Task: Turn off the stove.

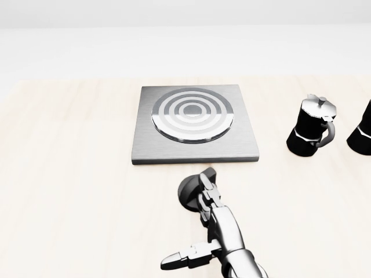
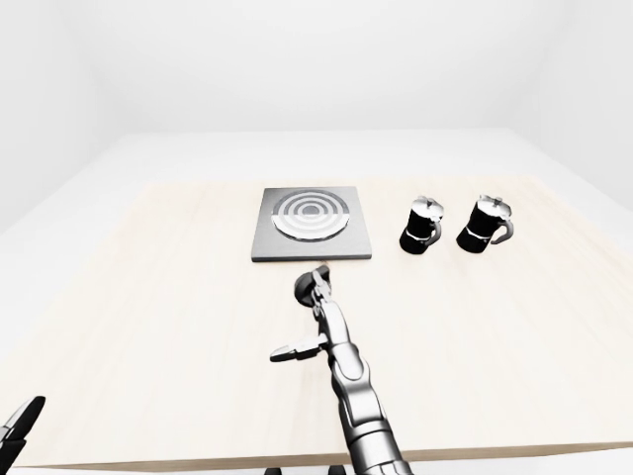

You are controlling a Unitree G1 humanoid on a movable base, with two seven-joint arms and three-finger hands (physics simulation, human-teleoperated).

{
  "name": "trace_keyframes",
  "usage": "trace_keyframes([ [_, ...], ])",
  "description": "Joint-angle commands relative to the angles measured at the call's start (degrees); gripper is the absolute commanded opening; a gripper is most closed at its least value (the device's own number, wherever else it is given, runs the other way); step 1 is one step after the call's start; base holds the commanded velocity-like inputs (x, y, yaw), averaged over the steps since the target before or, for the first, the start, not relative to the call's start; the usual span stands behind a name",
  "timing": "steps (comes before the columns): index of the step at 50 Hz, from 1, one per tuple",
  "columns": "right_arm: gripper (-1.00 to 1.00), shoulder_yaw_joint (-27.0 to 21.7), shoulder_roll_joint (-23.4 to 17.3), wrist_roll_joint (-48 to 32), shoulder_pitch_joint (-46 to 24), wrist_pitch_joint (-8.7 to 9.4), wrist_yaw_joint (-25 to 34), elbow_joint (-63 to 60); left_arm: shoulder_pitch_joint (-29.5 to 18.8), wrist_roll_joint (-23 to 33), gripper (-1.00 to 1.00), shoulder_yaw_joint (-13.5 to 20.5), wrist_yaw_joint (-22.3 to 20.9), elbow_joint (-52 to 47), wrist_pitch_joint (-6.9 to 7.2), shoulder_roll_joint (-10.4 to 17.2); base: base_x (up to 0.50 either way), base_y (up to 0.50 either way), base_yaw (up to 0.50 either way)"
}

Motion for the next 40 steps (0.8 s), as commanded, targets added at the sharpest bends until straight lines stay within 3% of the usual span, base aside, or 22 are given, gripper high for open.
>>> trace_keyframes([
  [1, 1.0, 3.5, 1.8, -2.3, 2.3, 1.6, -1.3, -3.2, 0.1, 0.1, 1.0, -0.4, -0.6, -0.4, 0.0, -0.2, 0.0, 0.0, 0.0],
  [5, 1.0, 2.2, 1.9, -2.1, -1.0, 0.86, -1.8, 0.9, 0.3, 0.0, 1.0, -0.3, -0.7, -0.7, 0.0, -0.3, 0.0, 0.0, 0.0],
  [10, 1.0, 1.1, 2.2, -1.7, -4.4, 1.82, -2.1, 2.6, 0.3, 0.0, 1.0, -0.3, -0.7, -0.9, 0.0, -0.3, 0.0, 0.0, 0.0],
  [11, 1.0, 0.6, 2.1, -1.6, -5.7, 3.14, -2.5, 2.4, 0.2, 0.0, 1.0, -0.3, -0.7, -0.8, 0.0, -0.3, 0.0, 0.0, 0.0],
  [14, 1.0, -1.2, 1.8, -0.8, -9.0, 3.4, -3.7, 4.4, 0.5, -0.2, 1.0, -0.1, -0.9, -1.7, 0.0, -0.5, 0.0, 0.0, 0.0],
  [17, 1.0, -4.4, 0.9, 1.5, -14.6, 2.23, -5.5, 10.6, -0.1, 0.0, 1.0, -0.2, -0.9, -0.4, 0.0, -0.3, 0.0, 0.0, 0.0],
  [26, 1.0, -8.0, -1.7, 5.8, -26.6, -2.2, -7.0, 26.8, 0.2, -0.2, 1.0, -0.5, -0.6, -0.8, 0.0, -0.2, 0.0, 0.0, 0.0],
  [27, 1.0, -8.2, -1.9, 5.9, -28.4, -1.81, -7.5, 28.4, 0.4, -0.3, 1.0, -0.4, -0.7, -1.3, 0.0, -0.2, 0.0, 0.0, 0.0],
  [29, 1.0, -8.8, -2.2, 6.6, -30.6, -2.83, -7.7, 31.5, 0.6, -0.5, 1.0, -0.2, -0.8, -2.4, 0.0, -0.5, 0.0, 0.0, 0.0],
  [37, 1.0, -10.9, -3.9, 9.5, -35.3, -2.7, -11.6, 34.3, 0.1, -0.5, 1.0, 0.0, -1.2, -1.5, 0.0, -0.4, 0.0, 0.0, 0.0],
  [40, 1.0, -11.1, -4.7, 11.1, -36.2, -1.29, -12.1, 33.2, 0.2, -0.6, 1.0, -0.2, -1.1, -1.4, 0.0, -0.4, 0.0, 0.0, 0.0],
])
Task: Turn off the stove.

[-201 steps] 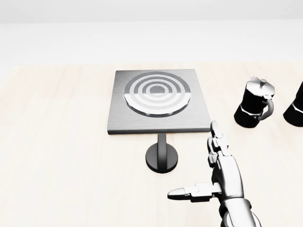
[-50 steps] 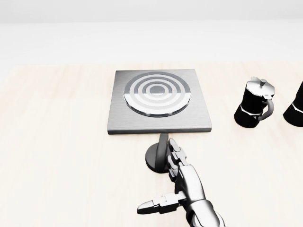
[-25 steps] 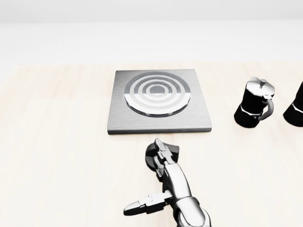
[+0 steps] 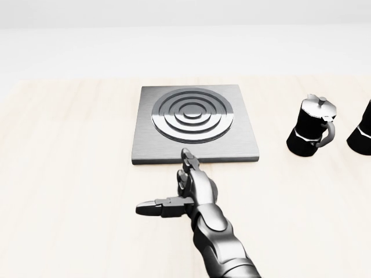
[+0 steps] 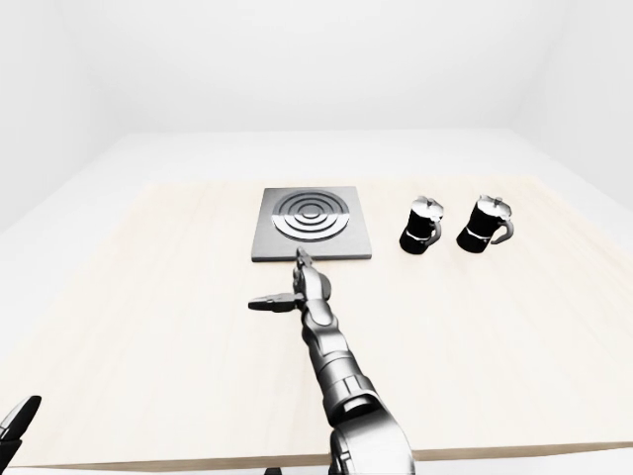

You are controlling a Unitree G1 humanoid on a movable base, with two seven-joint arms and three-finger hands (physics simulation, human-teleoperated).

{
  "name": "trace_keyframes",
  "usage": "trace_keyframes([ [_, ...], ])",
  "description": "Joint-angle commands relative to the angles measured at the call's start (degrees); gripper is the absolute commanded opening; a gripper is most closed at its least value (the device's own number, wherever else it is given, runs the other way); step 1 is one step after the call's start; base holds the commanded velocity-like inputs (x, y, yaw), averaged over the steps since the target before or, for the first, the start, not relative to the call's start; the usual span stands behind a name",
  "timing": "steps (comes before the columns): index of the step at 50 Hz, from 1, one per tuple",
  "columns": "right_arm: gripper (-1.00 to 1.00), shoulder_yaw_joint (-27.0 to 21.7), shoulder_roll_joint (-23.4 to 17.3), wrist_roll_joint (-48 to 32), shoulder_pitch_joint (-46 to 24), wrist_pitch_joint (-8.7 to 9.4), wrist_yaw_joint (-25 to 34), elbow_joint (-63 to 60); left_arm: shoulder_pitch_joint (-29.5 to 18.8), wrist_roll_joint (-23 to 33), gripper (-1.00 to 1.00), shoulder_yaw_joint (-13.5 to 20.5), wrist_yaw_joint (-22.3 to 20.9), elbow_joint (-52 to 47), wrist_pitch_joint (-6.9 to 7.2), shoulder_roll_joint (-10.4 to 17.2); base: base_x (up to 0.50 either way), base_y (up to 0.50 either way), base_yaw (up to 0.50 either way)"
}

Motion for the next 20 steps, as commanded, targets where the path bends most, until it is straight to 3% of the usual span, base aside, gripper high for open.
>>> trace_keyframes([
  [1, 1.0, -4.9, -10.4, 3.1, -9.9, 0.49, -5.7, 2.8, 0.3, 0.0, 1.0, -0.5, -0.5, -0.6, 0.0, -0.2, 0.0, 0.0, 0.0],
  [3, 1.0, -5.8, -11.0, 4.9, -11.5, 0.99, -6.8, 3.7, 0.4, 0.0, 1.0, -0.4, -0.6, -1.0, 0.0, -0.3, 0.01, 0.0, 0.0],
  [10, 1.0, -7.3, -13.4, 8.6, -15.8, -0.78, -8.0, 8.3, 0.0, 0.1, 1.0, -0.4, -0.7, 0.0, 0.0, -0.2, 0.01, 0.0, 0.0],
  [17, 1.0, -6.8, -15.5, 8.2, -17.6, 1.63, -9.6, 6.1, 0.3, 0.0, 1.0, -0.4, -0.7, -1.0, 0.0, -0.3, 0.02, 0.0, 0.0],
  [20, 1.0, -6.3, -16.3, 7.0, -18.5, 4.0, -10.5, 3.6, 0.3, -0.1, 1.0, -0.3, -0.8, -0.9, 0.0, -0.3, 0.02, 0.0, 0.0],
])
